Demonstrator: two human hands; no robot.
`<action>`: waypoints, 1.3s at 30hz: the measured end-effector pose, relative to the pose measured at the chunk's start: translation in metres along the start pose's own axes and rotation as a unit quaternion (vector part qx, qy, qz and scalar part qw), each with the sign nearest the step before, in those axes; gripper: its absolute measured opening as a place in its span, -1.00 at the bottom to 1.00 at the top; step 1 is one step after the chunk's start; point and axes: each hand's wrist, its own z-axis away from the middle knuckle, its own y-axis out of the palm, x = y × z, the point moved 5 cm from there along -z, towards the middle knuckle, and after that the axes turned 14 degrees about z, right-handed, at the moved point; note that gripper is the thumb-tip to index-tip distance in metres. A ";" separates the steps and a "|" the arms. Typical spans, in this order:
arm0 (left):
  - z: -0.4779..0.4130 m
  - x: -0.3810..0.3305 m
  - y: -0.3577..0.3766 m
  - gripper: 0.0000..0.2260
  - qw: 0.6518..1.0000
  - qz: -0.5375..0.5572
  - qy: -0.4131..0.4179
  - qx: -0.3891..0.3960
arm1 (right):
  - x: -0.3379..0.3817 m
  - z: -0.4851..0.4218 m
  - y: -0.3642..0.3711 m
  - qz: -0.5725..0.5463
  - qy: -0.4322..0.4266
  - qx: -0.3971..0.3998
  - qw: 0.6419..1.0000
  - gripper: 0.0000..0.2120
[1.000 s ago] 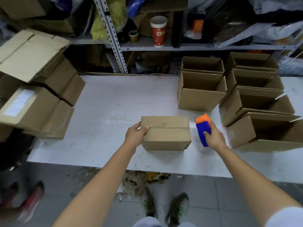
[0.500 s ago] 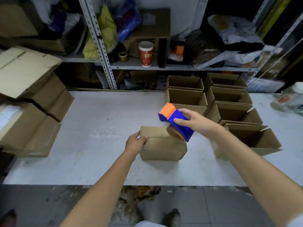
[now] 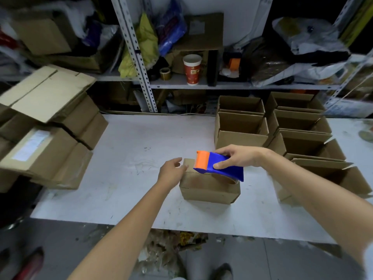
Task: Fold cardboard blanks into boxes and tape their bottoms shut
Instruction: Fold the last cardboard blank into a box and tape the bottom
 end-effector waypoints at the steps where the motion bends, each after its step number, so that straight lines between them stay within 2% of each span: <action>1: 0.004 -0.009 -0.005 -0.61 0.999 0.034 0.017 -0.009 | 0.001 -0.001 0.000 0.007 -0.001 -0.001 1.000 -0.39; 2: 0.010 -0.017 -0.007 -0.64 0.997 0.082 0.015 0.006 | 0.002 -0.002 -0.001 0.012 -0.002 -0.002 1.000 -0.38; 4: 0.023 -0.027 -0.005 -0.69 0.981 0.168 -0.048 0.083 | 0.003 -0.004 0.000 0.018 -0.006 -0.001 1.000 -0.38; 6: 0.031 -0.031 -0.002 -0.75 0.963 0.207 -0.094 0.145 | 0.004 -0.003 0.000 0.026 -0.013 -0.001 1.000 -0.39; 8: 0.031 -0.032 -0.002 -0.75 0.951 0.243 -0.100 0.161 | 0.006 -0.002 0.001 0.030 -0.017 -0.001 0.999 -0.41; 13: 0.026 -0.028 0.002 -0.84 0.952 0.255 -0.101 0.137 | 0.017 -0.003 0.003 0.073 -0.033 0.004 0.997 -0.42; 18: 0.009 -0.020 0.001 -0.86 0.978 0.193 -0.060 0.057 | 0.024 -0.011 0.009 0.108 -0.025 0.009 0.994 -0.38; 21: 0.001 -0.017 -0.002 -0.87 0.981 0.187 -0.043 0.040 | 0.027 -0.014 0.008 0.117 -0.009 0.011 0.993 -0.39; 25: -0.010 -0.007 -0.007 -0.88 0.979 0.197 -0.053 0.022 | 0.033 -0.021 0.005 0.126 0.008 0.009 0.992 -0.38; 30: -0.019 0.012 -0.026 -0.96 0.962 0.257 -0.086 -0.046 | 0.034 -0.030 0.007 0.127 0.034 0.017 0.991 -0.36; 35: -0.022 0.032 -0.024 -0.96 0.964 0.237 -0.113 -0.040 | 0.037 -0.036 0.009 0.148 0.060 0.035 0.987 -0.32; 39: -0.024 0.051 -0.008 -0.84 0.966 0.225 -0.130 -0.020 | 0.044 -0.042 0.012 0.174 0.074 0.044 0.981 -0.34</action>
